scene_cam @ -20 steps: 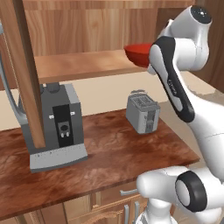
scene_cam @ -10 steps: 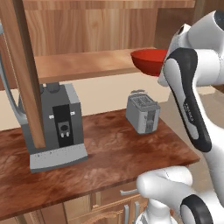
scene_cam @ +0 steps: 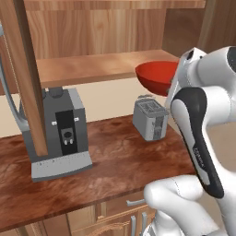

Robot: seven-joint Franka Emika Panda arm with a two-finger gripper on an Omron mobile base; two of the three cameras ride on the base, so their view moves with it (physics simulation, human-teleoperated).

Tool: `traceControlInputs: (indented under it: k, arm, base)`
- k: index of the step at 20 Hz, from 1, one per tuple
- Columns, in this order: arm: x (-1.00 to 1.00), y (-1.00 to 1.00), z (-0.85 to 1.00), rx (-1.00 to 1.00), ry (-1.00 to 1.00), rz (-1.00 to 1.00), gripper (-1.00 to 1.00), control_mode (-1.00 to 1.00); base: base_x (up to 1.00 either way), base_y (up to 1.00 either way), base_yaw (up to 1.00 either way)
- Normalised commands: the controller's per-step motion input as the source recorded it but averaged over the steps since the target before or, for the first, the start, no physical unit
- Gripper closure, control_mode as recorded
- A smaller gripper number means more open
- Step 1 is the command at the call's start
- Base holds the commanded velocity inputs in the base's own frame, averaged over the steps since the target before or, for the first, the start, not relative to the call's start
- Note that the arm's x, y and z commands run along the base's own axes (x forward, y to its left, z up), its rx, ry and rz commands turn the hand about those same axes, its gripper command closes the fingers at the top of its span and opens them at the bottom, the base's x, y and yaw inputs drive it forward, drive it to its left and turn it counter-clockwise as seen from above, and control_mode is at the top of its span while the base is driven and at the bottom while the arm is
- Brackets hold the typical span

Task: Move the bowls from the cabinet to the plates on the dining table.

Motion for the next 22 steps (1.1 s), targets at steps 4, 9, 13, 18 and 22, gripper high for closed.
traceControlInputs:
  k: [4, 9, 13, 18, 22]
  arm:
    - [-0.01, 0.16, -0.33, 0.00, -0.18, 0.00, 1.00, -1.00]
    - [-0.36, 0.07, 0.00, 0.00, -0.12, 0.00, 1.00, -1.00]
    - [-0.61, 0.00, 0.01, 0.00, -0.02, 0.00, 1.00, -1.00]
    - [-0.46, 0.00, 0.04, 0.00, 0.00, 0.00, 1.00, -1.00]
    - [-0.02, 0.00, 0.00, 0.00, 0.00, 0.00, 1.00, -1.00]
  base:
    - [0.00, 0.00, 0.00]
    - [0.00, 0.00, 0.00]
    - [0.00, 0.00, 0.00]
    - [0.00, 0.00, 0.00]
    - [0.00, 0.00, 0.00]
